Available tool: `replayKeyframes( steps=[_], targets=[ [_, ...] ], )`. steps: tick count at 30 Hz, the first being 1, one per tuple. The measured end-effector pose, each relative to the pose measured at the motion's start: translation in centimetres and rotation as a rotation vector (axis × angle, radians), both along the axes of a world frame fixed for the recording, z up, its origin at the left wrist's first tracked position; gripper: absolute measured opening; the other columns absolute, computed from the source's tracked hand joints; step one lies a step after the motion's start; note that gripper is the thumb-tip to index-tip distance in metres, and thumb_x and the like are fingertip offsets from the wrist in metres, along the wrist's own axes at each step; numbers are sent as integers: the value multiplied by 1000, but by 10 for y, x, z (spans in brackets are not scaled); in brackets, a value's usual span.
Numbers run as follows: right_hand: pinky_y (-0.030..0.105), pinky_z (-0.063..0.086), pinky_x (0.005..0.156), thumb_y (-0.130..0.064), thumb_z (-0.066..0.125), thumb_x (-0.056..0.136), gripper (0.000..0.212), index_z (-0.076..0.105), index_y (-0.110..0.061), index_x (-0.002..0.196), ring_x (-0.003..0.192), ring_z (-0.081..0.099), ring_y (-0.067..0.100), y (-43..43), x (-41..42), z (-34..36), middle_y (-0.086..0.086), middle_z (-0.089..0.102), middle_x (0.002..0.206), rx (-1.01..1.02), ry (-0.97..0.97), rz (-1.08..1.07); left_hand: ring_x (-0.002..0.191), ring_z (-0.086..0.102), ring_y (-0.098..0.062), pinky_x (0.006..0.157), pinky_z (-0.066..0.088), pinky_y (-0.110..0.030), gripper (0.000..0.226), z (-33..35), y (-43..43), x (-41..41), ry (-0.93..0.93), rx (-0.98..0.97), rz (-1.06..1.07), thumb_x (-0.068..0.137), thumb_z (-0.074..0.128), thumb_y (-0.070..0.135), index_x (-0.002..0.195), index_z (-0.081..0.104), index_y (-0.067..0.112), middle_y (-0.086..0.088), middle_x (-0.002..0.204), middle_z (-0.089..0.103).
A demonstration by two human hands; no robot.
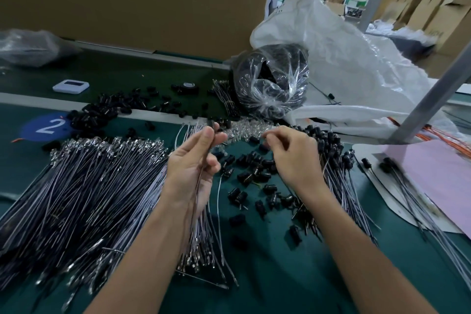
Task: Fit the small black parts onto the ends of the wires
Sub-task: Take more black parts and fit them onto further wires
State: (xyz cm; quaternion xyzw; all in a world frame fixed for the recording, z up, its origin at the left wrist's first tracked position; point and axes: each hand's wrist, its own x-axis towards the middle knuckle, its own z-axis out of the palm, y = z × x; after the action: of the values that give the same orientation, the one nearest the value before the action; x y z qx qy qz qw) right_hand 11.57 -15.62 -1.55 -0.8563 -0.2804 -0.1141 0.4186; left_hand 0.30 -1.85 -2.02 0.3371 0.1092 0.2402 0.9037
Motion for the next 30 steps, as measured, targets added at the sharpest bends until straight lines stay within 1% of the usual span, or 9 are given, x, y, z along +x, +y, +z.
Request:
replayKeyframes(
  steps=[1, 3, 6, 9, 12, 17, 21, 27, 30],
  targets=[
    [5, 45, 69, -11, 56, 97, 20, 73, -13, 108, 78, 64, 6, 4, 14, -2, 1, 74, 97, -139, 15, -20, 35, 51, -2, 37, 43, -13, 19, -1, 0, 1, 40, 42, -19, 73, 66, 16, 89, 70, 7, -7, 73, 74],
    [22, 49, 89, -8, 54, 97, 26, 70, -13, 117, 99, 65, 19, 16, 36, -9, 6, 71, 111, -329, 44, -26, 34, 50, -3, 36, 42, -14, 23, -4, 0, 3, 122, 117, -54, 72, 67, 15, 93, 68, 6, -9, 76, 75],
    [34, 49, 94, -19, 58, 96, 27, 68, -14, 120, 109, 62, 26, 36, 51, -13, 8, 69, 118, -439, 4, 18, 28, 43, -4, 32, 36, -14, 29, -9, 0, 4, 156, 159, -141, 69, 68, 16, 96, 67, 3, -13, 79, 75],
    [39, 48, 93, -19, 63, 91, 24, 72, -13, 113, 114, 56, 29, 50, 57, -17, 9, 66, 118, -536, -85, 66, 26, 38, -4, 31, 33, -14, 31, -12, -5, 3, 163, 197, -220, 70, 70, 17, 96, 69, 2, -17, 83, 75],
    [38, 52, 81, -8, 61, 88, 17, 73, -8, 101, 101, 61, 32, 59, 60, -17, 13, 68, 106, -627, -91, 27, 26, 37, -4, 32, 33, -14, 26, -14, -7, 5, 186, 227, -244, 71, 72, 18, 94, 71, 4, -19, 85, 74],
    [34, 45, 70, -4, 57, 90, 17, 64, -4, 105, 100, 61, 33, 68, 67, -10, 15, 63, 111, -757, -115, 9, 28, 38, -6, 34, 34, -14, 27, -15, -7, 6, 223, 306, -223, 68, 74, 23, 92, 73, 10, -17, 86, 75],
    [34, 36, 72, -5, 54, 92, 26, 54, -3, 117, 114, 51, 34, 70, 71, -13, 17, 59, 119, -857, -136, 22, 36, 46, -9, 40, 42, -16, 28, -15, -7, 6, 246, 356, -216, 68, 75, 27, 93, 76, 15, -14, 87, 76],
    [35, 38, 67, -4, 56, 88, 21, 60, -6, 108, 107, 57, 33, 63, 73, -13, 15, 63, 110, -885, -240, -2, 56, 66, -15, 50, 50, -21, 45, -17, -7, 6, 231, 338, -246, 71, 74, 24, 111, 69, 6, -14, 95, 76],
    [39, 45, 81, -7, 60, 86, 32, 55, -8, 118, 117, 51, 32, 61, 76, -16, 14, 57, 120, -832, -249, -12, 57, 66, -16, 50, 50, -21, 45, -17, -8, 6, 235, 348, -245, 70, 74, 24, 110, 69, 6, -15, 96, 76]
  ],
)
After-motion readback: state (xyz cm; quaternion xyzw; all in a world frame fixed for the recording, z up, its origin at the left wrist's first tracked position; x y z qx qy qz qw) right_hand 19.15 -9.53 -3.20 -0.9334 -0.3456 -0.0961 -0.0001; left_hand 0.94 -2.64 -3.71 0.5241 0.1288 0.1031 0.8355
